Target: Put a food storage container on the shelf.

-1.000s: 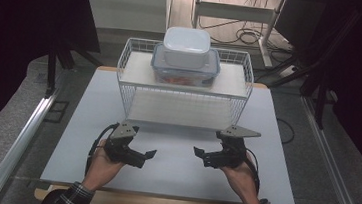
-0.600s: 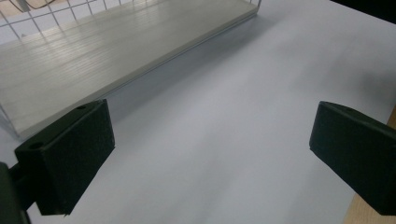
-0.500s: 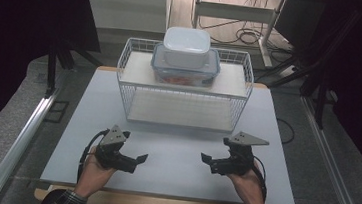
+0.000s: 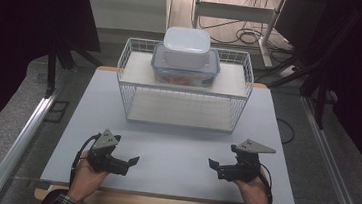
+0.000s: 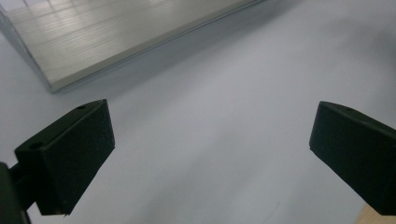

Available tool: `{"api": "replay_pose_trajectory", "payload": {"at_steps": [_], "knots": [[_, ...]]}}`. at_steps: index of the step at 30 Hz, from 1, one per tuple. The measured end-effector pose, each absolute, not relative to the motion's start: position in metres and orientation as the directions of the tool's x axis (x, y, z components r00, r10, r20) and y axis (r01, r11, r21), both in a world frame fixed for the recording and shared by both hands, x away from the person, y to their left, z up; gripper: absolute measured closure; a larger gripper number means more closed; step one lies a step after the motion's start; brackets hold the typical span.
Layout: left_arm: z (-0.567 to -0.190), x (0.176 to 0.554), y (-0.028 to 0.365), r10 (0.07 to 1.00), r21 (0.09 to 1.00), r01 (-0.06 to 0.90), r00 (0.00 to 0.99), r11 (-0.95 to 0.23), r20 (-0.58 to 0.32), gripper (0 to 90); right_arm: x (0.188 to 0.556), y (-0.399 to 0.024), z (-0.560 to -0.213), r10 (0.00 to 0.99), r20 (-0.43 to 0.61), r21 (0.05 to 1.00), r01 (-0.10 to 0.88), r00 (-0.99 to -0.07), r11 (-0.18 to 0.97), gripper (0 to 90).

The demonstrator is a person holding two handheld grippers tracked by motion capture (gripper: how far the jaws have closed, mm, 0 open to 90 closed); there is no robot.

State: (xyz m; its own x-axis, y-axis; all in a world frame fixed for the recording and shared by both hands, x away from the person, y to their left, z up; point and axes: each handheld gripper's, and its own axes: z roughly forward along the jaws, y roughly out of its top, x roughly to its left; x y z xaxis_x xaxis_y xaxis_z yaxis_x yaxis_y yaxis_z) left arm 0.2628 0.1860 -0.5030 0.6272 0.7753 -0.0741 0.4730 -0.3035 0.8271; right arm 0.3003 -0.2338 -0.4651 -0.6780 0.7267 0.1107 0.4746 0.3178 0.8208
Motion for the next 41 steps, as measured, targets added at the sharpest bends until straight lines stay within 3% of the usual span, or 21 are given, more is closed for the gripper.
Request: {"api": "replay_pose_trajectory", "payload": {"at_steps": [15,41], "knots": [[-0.518,0.259,0.199,0.801,0.81,0.499,0.595,-0.308,-0.061,0.1,0.295,-0.26,-0.483,0.778,0.112,0.805,0.515,-0.619,0.294,0.0],[-0.537,0.266,0.201,0.816,0.743,0.569,0.576,-0.351,-0.056,0.1,0.297,-0.269,-0.511,0.799,0.076,0.736,0.574,-0.596,0.358,0.0]]}}
